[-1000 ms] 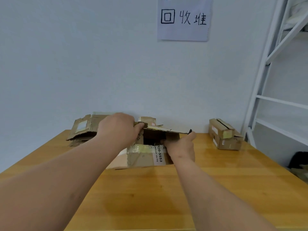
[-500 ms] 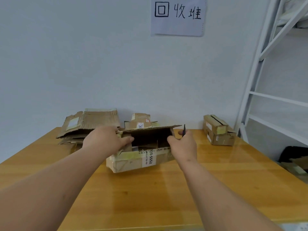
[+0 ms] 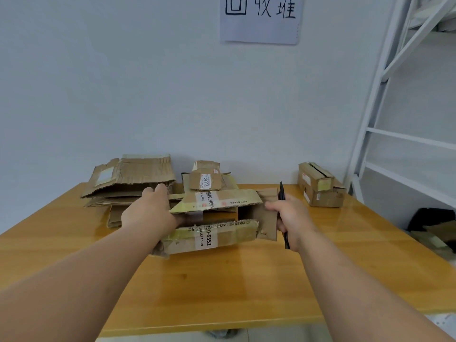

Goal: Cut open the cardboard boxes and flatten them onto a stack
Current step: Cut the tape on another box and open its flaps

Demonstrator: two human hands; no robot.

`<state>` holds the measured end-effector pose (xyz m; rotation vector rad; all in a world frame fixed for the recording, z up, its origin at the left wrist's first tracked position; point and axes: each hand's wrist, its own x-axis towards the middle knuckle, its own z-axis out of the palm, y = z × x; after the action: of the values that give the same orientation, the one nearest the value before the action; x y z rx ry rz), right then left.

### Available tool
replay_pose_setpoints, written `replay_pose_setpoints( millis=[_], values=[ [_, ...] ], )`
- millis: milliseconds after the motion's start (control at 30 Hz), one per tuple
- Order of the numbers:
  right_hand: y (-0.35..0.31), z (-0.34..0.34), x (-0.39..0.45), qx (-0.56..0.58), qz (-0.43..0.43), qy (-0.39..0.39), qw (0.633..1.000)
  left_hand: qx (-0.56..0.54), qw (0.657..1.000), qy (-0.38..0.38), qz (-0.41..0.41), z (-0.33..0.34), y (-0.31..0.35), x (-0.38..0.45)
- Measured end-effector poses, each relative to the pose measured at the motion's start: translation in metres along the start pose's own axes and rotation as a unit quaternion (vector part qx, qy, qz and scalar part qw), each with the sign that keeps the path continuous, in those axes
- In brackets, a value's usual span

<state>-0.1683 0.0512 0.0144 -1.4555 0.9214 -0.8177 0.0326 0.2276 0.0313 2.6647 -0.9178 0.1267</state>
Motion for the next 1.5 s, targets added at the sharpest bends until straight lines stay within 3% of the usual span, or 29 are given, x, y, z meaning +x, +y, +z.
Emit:
replay_pose_setpoints(
  millis=[133, 300, 400, 467, 600, 767, 900, 1033, 1133, 1200, 1267, 1367, 1500],
  values=[
    [0.003, -0.009, -0.002, -0.027, 0.013, 0.005, 1.0, -0.034, 0.999, 0.006, 0.037, 0.007, 0.0, 0.0],
    [0.001, -0.024, -0.006, 0.005, 0.027, 0.001, 1.0, -0.128, 0.982, -0.085, 0.113, 0.006, -0.007, -0.004],
    [0.006, -0.029, -0.002, 0.0, 0.042, 0.032, 0.999, -0.262, 0.945, -0.166, 0.105, 0.002, -0.012, -0.011],
    [0.013, -0.035, 0.0, 0.016, 0.063, 0.06, 0.996, -0.286, 0.934, -0.193, 0.096, 0.002, -0.014, -0.016],
    [0.027, -0.048, -0.002, 0.066, 0.137, 0.073, 0.986, -0.189, 0.941, -0.249, 0.13, 0.0, -0.006, -0.028],
    [0.052, -0.066, -0.003, -0.008, 0.236, 0.121, 0.964, -0.018, 0.933, -0.273, 0.232, 0.021, 0.017, -0.041],
    [0.072, -0.076, -0.001, -0.086, 0.276, 0.151, 0.945, -0.028, 0.915, -0.321, 0.243, 0.047, 0.026, -0.053],
    [0.068, -0.085, 0.0, -0.291, 0.173, 0.174, 0.925, 0.06, 0.888, -0.368, 0.268, 0.075, 0.031, -0.055],
    [0.065, -0.076, 0.004, -0.454, 0.012, 0.179, 0.873, 0.052, 0.908, -0.331, 0.251, 0.097, 0.032, -0.043],
    [0.069, -0.058, 0.008, -0.51, -0.084, 0.115, 0.848, 0.041, 0.929, -0.281, 0.236, 0.108, 0.031, -0.035],
    [0.087, -0.04, 0.016, -0.563, -0.14, 0.002, 0.815, 0.086, 0.934, -0.257, 0.232, 0.116, 0.028, -0.036],
    [0.115, -0.029, 0.023, -0.605, -0.143, -0.108, 0.776, 0.106, 0.928, -0.273, 0.231, 0.127, 0.019, -0.043],
    [0.113, -0.027, 0.025, -0.618, -0.123, -0.118, 0.768, 0.12, 0.916, -0.306, 0.229, 0.125, 0.018, -0.026]
  ],
)
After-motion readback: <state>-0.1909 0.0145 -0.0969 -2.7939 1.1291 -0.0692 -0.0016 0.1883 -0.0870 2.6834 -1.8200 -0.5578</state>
